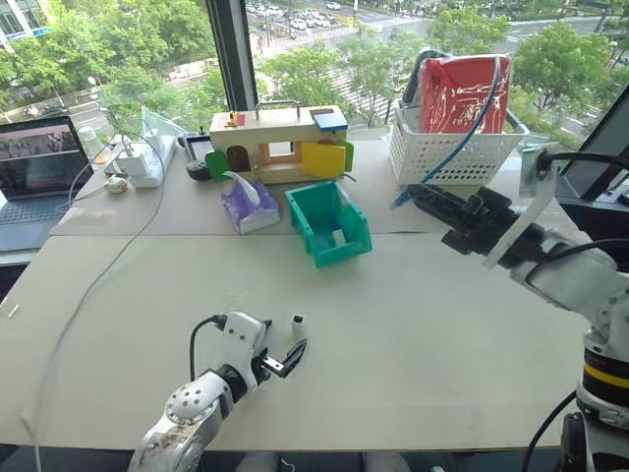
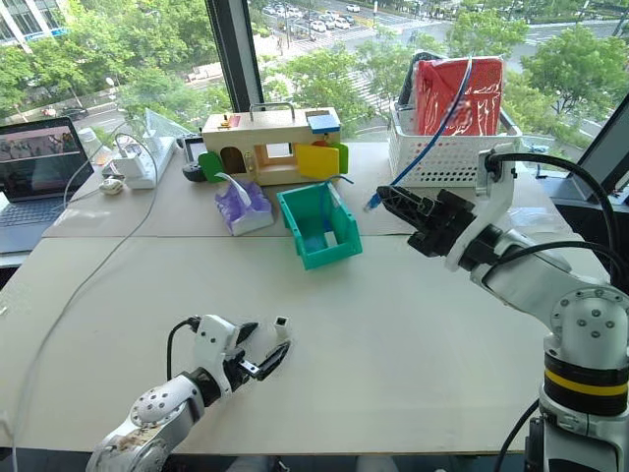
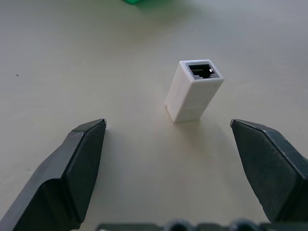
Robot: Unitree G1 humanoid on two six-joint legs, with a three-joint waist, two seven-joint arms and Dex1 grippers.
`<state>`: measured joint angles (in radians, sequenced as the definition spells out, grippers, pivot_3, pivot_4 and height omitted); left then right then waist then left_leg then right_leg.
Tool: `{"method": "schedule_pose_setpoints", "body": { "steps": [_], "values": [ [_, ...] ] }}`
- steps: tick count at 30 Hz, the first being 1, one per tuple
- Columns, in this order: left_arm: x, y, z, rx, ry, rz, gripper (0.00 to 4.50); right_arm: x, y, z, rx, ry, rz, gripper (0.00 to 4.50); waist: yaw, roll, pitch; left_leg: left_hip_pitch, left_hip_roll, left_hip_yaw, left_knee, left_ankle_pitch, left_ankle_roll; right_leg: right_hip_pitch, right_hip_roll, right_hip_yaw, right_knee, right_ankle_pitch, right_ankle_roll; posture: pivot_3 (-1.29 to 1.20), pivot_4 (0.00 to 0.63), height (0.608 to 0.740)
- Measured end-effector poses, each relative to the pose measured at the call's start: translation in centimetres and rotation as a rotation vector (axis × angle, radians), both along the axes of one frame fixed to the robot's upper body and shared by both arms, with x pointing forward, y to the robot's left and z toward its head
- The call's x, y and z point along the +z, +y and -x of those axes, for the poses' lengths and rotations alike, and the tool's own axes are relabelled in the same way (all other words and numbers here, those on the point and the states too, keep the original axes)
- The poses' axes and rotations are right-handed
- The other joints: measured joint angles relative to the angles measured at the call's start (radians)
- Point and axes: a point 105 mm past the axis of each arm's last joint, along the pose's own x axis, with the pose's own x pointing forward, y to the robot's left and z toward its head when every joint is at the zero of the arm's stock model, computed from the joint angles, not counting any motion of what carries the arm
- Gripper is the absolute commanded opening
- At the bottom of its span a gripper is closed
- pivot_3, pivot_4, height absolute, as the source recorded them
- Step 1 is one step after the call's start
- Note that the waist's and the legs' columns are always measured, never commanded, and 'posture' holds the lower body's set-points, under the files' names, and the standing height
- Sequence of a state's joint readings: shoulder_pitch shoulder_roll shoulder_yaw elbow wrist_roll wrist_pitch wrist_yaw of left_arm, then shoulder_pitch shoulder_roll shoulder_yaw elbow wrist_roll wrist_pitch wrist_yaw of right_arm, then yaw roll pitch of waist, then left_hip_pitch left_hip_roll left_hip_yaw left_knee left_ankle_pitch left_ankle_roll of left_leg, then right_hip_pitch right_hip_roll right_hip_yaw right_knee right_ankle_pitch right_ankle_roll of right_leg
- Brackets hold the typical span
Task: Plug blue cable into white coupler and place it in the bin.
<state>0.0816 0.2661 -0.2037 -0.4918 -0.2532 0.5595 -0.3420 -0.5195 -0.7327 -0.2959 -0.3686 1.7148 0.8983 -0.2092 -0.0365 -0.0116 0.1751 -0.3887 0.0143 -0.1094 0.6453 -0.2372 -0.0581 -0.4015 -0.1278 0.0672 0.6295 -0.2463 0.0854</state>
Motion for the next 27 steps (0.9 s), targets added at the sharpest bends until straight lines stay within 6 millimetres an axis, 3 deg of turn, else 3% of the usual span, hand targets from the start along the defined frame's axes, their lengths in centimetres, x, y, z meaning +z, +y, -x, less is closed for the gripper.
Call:
{"method": "schedule_pose_setpoints", "body": {
  "steps": [8,11,19,24,27],
  "values": [
    [0.1,-0.6,-1.3,0.011,-0.032,-0.039,4.47,0.1,-0.4,0.2,-0.02,-0.003,-0.008,0.0,0.0,0.0,0.0,0.0,0.0,0.0,0.0,0.0,0.0,0.0,0.0,0.0,0.0,0.0,0.0,0.0,0.15,0.74],
    [0.1,-0.8,-1.7,0.015,-0.04,-0.049,3.79,0.2,-0.4,0.2,-0.023,-0.008,-0.012,0.0,0.0,0.0,0.0,0.0,0.0,0.0,0.0,0.0,0.0,0.0,0.0,0.0,0.0,0.0,0.0,0.0,0.15,0.74],
    [0.1,0.8,-2.4,0.074,-0.047,-0.076,0.83,0.5,-0.5,0.1,-0.025,-0.02,-0.018,0.0,-0.004,0.0,0.0,0.0,0.0,0.0,0.0,0.0,0.0,-0.001,0.0,0.0,0.0,0.0,0.0,0.0,0.15,0.74],
    [0.3,1.6,-2.0,-0.09,-0.078,-0.088,0.7,0.7,-0.5,0.1,-0.025,-0.035,-0.015,0.0,-0.005,0.0,0.0,-0.001,0.0,0.0,0.0,0.0,0.0,-0.001,0.0,0.0,0.0,0.0,0.0,0.0,0.15,0.74],
    [1.2,1.4,-1.3,-0.366,-0.156,-0.118,0.7,0.8,-0.4,0.1,-0.019,-0.041,-0.015,0.0,-0.005,0.0,0.0,-0.001,0.0,0.0,-0.001,0.0,0.0,-0.002,0.0,0.0,0.0,0.0,0.0,0.0,0.15,0.74]
  ]
}}
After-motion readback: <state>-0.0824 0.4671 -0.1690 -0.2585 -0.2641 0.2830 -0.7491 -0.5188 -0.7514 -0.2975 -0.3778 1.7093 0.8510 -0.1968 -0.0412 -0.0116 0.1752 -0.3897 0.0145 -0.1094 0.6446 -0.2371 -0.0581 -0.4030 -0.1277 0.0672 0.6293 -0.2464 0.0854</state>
